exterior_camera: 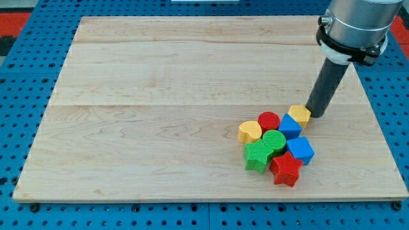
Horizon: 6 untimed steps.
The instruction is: Push the blue cube along with blue triangle towards the top center
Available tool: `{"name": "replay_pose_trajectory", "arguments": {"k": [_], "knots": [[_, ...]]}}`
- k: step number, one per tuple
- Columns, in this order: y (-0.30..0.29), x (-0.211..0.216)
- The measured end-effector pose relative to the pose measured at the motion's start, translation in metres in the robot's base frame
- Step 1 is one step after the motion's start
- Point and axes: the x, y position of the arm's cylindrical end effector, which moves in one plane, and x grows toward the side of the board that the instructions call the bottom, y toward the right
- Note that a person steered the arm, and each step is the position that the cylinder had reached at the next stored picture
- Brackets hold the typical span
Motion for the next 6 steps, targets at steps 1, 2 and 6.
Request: {"name": "replay_pose_trajectory", "arguments": {"k": [1, 2, 6], "knots": [[0.001, 0.000], [0.024, -0.022], [0.065, 0.152]]}}
